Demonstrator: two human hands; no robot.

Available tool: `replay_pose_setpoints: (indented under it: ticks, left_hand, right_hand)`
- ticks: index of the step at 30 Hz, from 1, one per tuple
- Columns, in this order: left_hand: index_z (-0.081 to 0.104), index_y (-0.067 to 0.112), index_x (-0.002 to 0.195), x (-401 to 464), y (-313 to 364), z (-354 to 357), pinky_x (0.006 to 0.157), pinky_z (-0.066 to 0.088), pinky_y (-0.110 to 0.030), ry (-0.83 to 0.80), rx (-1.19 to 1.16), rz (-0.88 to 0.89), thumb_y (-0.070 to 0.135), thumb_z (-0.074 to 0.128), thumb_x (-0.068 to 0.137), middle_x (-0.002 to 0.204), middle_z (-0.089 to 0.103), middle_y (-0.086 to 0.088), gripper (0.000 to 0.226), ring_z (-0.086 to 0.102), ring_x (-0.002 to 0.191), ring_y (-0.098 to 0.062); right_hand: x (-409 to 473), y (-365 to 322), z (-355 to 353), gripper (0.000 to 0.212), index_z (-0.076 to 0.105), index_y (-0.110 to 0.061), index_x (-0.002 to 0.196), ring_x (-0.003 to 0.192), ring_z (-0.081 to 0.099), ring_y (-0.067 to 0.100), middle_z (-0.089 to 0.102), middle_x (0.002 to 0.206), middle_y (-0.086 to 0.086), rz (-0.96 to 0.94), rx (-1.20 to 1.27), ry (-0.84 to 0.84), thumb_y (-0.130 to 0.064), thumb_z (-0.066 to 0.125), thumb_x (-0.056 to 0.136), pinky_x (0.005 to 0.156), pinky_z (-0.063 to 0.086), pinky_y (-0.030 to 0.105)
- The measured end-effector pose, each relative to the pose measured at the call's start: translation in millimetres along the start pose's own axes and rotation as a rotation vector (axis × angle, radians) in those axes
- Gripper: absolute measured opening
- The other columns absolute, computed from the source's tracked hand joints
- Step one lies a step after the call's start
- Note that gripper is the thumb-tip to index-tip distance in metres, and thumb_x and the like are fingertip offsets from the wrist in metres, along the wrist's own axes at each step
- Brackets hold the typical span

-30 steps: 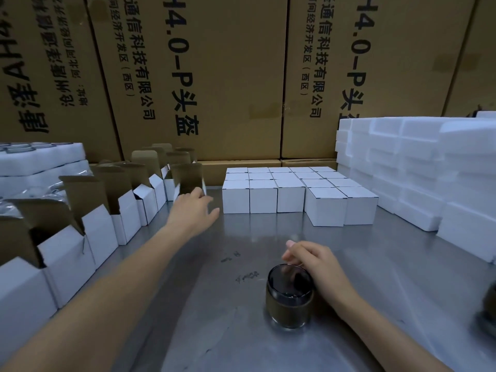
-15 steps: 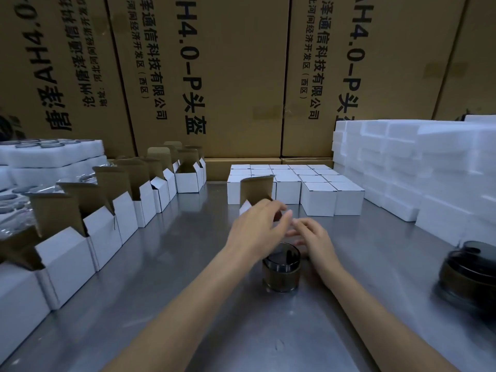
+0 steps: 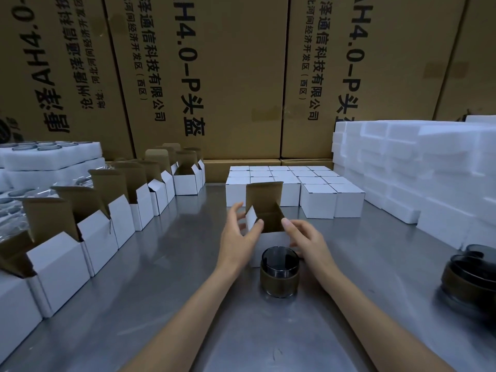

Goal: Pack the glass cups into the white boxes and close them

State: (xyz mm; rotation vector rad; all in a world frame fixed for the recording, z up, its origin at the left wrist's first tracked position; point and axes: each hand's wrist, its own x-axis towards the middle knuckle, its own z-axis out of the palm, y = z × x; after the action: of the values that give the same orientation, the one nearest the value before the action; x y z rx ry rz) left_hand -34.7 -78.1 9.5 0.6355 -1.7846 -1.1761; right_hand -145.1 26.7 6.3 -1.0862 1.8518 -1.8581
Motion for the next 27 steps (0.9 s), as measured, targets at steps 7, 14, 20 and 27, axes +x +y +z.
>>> replay_pose_setpoints:
  ticks: [7,14,20,27]
  left_hand:
    - [0.039,0.039,0.111,-2,6,-4,0.084,0.043,-0.043,0.066,-0.025,0.014,0.030,0.039,0.081,0.105,0.054,0.003,0.032,0.052,0.093,-0.020]
    - [0.056,0.028,0.116,8,11,-16,0.070,0.043,-0.015,-0.097,-0.115,-0.049,0.023,0.046,0.066,0.099,0.052,0.001,0.050,0.048,0.086,-0.010]
    - [0.050,0.026,0.127,9,10,-17,0.064,0.040,-0.015,-0.138,-0.121,-0.082,0.025,0.043,0.060,0.096,0.049,0.001,0.067,0.046,0.080,-0.008]
    - [0.051,0.031,0.122,5,9,-15,0.072,0.038,-0.027,-0.138,-0.196,-0.101,0.025,0.043,0.061,0.082,0.046,0.000,0.062,0.042,0.078,-0.012]
  right_hand:
    - [6,5,1,0.040,0.062,-0.019,0.081,0.073,0.061,0.016,0.066,0.083,0.003,0.117,-0.019,0.066,-0.045,0.038,0.099,0.063,0.048,0.028]
    - [4,-1,-1,0.027,0.055,-0.012,0.071,0.059,0.056,0.014,0.062,0.071,0.003,0.158,0.102,0.089,-0.016,0.040,0.094,0.050,0.042,0.023]
    - [2,-7,-5,0.025,0.057,-0.007,0.074,0.051,0.056,0.010,0.065,0.072,0.003,0.204,0.186,0.017,-0.013,0.041,0.093,0.044,0.038,0.018]
    - [-4,-11,-13,0.008,0.057,-0.026,0.087,0.079,0.055,0.008,0.061,0.085,-0.011,-0.184,-0.149,0.180,-0.032,0.054,0.092,0.069,0.044,0.028]
